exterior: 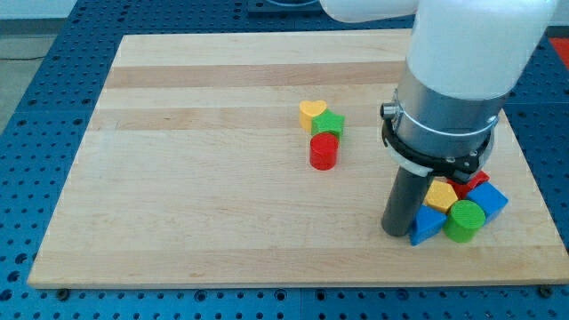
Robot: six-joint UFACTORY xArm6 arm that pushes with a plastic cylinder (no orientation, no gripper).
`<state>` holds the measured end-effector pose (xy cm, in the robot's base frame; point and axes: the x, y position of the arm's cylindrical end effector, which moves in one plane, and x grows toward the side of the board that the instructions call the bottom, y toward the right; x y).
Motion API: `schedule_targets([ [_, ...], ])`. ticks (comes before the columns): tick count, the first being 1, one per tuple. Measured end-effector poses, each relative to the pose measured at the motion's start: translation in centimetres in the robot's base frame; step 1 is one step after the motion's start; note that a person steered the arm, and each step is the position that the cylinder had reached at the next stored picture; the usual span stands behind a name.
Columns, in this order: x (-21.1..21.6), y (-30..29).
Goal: Place the red circle to the top of the yellow hexagon
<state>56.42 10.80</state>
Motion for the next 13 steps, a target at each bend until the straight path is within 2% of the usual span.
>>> schedule_targets([
  [2, -3.6, -11.0],
  [3, -7.2, -14.5],
  [4, -11.0, -14.9],
  [5, -11.8, -12.3],
  [9, -9.8, -0.9],
  [11, -8.8, 2.3],
  [13, -9.4, 2.5],
])
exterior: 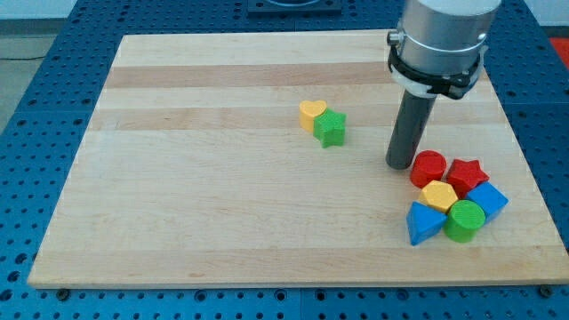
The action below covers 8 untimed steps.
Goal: Place the red circle to the top of the yellow hexagon
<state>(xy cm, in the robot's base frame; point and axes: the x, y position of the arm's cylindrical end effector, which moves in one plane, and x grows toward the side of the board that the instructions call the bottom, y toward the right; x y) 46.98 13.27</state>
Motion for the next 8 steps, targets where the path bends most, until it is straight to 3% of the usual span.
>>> schedule_targets([
  [8, -0.9, 4.1],
])
